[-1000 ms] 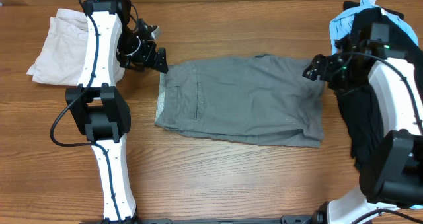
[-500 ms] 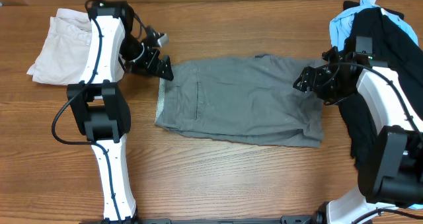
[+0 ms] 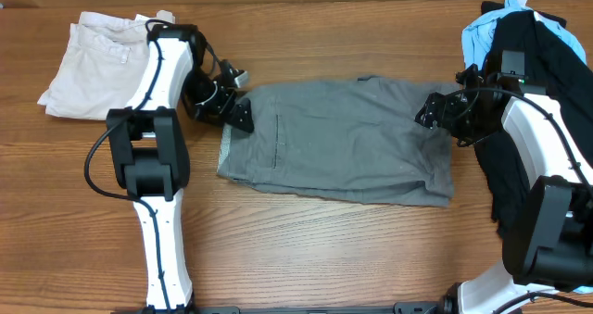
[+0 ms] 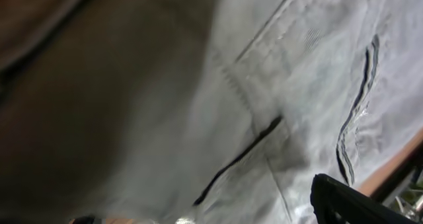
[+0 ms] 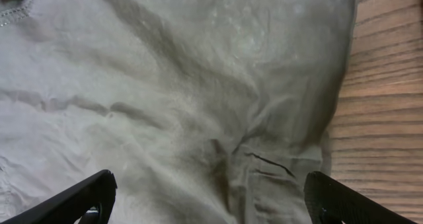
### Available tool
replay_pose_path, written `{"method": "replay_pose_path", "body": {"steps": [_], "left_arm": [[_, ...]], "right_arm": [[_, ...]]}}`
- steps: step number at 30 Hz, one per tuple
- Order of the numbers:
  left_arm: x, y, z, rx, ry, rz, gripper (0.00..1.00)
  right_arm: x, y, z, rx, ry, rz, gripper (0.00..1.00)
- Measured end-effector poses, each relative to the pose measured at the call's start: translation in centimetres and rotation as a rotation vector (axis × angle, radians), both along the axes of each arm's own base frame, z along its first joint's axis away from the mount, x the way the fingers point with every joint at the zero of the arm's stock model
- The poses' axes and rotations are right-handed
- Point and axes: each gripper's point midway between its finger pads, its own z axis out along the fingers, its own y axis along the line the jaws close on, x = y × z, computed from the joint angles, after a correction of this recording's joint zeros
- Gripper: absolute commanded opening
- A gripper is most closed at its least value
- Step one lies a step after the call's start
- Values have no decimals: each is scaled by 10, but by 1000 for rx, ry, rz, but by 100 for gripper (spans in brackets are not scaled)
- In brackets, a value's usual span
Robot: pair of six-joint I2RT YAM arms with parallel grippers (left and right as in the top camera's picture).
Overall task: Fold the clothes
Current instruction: 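Reach the left gripper to the shorts' left edge and grasp it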
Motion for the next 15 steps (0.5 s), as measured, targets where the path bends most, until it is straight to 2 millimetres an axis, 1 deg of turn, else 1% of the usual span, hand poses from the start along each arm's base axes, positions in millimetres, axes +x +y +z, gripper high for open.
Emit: {"method": "replay_pose_path", "body": {"steps": [3, 5, 8, 9, 10, 11, 12, 13, 15], "left_arm": [[0, -2, -3, 64, -14, 7, 99], [0, -3, -5, 108, -17, 19, 97], [0, -1, -8, 195, -16, 56, 90], [-1, 1, -10, 236, -10, 74, 79], [-3, 3, -11, 263, -1, 89, 62], [-5, 7, -13, 301, 12, 117, 41], [-6, 10, -15, 328, 25, 146, 14], [-8, 14, -16, 354, 39, 177, 4], [-10, 19, -19, 389, 62, 228, 4]], "right_arm": [[0, -1, 0, -3, 0, 0, 94], [0, -1, 0, -4, 0, 0, 94], [0, -1, 0, -3, -1, -1, 94], [0, -1, 0, -4, 0, 0, 94], [0, -1, 0, -4, -1, 0, 93], [0, -1, 0, -3, -2, 0, 93], [1, -1, 0, -4, -2, -1, 92], [2, -1, 0, -5, -7, 0, 89], [2, -1, 0, -5, -9, 0, 85]]}}
